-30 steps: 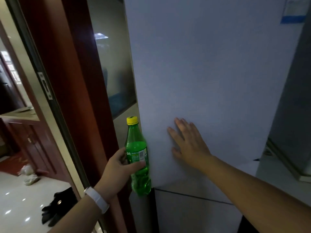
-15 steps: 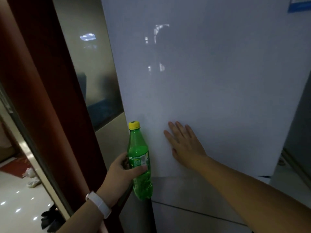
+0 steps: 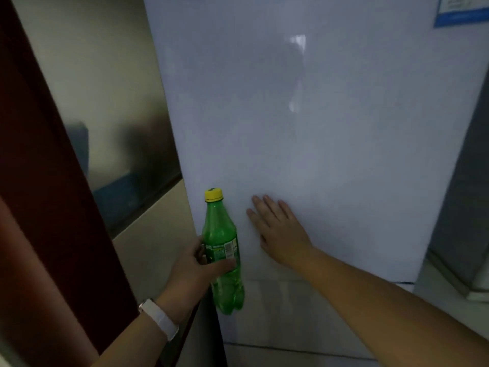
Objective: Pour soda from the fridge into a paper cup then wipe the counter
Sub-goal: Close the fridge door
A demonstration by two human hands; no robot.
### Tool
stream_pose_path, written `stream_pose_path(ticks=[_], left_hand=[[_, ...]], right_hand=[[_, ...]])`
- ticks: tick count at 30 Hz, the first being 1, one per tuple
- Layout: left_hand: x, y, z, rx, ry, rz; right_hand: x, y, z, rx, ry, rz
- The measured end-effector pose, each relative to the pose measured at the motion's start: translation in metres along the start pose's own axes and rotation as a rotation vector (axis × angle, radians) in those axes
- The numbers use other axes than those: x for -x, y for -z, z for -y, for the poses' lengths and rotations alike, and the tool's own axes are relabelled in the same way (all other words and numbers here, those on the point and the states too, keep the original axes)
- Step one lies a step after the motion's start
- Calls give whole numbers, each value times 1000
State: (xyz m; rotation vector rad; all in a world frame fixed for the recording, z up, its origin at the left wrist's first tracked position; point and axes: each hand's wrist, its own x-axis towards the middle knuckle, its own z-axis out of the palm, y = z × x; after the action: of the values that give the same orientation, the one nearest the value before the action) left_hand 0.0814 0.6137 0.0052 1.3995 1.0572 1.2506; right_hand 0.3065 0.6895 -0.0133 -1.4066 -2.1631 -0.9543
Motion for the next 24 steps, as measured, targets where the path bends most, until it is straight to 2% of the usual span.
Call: stream_pose_path(ticks=[9,13,18,24], left_hand=[[-33,-1,6,-48,-57,98],[-42,-1,3,-10,-59,121],[-45,-9,-3,17,-88,159],[-38,-36,-5,4,-102,211]], right_hand=[[-7,-13,-11,53,29,14],[-6,-10,-10,-21,32,0],[8,6,-4,-377,-122,56],[43,36,-5,-917,-591,215]])
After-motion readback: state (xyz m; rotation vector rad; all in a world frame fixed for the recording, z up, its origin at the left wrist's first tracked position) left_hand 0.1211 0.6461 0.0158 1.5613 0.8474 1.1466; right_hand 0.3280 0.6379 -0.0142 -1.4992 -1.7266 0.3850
